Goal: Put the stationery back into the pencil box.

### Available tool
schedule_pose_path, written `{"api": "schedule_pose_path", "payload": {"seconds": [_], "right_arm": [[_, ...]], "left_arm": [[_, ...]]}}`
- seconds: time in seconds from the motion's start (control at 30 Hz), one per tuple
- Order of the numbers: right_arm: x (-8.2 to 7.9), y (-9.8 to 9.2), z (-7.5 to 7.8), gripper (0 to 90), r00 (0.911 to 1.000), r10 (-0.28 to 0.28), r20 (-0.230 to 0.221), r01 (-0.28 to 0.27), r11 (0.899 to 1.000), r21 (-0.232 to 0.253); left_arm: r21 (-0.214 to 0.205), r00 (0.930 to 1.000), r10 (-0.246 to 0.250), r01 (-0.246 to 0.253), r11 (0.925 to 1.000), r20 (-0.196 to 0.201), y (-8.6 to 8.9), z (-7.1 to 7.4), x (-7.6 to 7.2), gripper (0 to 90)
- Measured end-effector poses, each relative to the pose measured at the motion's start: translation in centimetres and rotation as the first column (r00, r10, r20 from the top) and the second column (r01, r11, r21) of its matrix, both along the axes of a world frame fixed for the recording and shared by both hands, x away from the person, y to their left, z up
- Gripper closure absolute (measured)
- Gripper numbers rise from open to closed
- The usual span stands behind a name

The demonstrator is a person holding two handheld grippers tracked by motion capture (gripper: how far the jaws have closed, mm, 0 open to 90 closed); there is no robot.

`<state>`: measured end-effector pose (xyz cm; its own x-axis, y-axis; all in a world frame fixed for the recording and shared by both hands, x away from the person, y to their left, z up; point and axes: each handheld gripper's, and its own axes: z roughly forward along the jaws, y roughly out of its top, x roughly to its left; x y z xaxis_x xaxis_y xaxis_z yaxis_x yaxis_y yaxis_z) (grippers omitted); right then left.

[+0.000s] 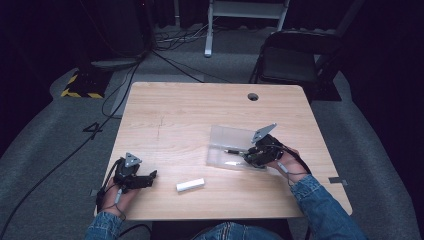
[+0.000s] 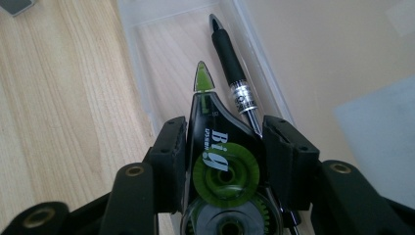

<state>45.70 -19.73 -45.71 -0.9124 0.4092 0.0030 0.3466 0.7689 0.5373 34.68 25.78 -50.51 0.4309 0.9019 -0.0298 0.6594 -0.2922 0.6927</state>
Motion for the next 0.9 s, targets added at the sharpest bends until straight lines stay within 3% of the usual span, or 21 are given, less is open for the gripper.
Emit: {"api": "schedule_pose_path", "payload": {"seconds": [0.2,0.53,0.7,0.9], "right_arm": [[0.09,0.08,-0.24,53.3,0.9998,0.015,-0.013,-0.016,1.0,-0.009],[0.27,0.15,-0.66,47.8,0.9975,-0.016,-0.069,0.016,1.0,-0.013],[0.3,0.06,-0.62,48.6,0.9978,-0.017,-0.064,0.016,1.0,-0.01],[0.16,-0.02,-0.17,55.8,0.9992,-0.011,-0.038,0.012,1.0,0.007]], "left_arm": [[0.0,1.0,0.001,-0.001,1.0,0.001,-0.01,-0.01,0.0,15.2],[0.0,1.0,0.0,0.0,1.0,0.0,0.0,0.0,0.0,15.2],[0.0,1.0,0.001,-0.001,1.0,0.001,-0.01,-0.01,0.0,15.2],[0.0,1.0,0.001,-0.001,1.0,0.001,-0.01,-0.01,0.0,15.2]]}}
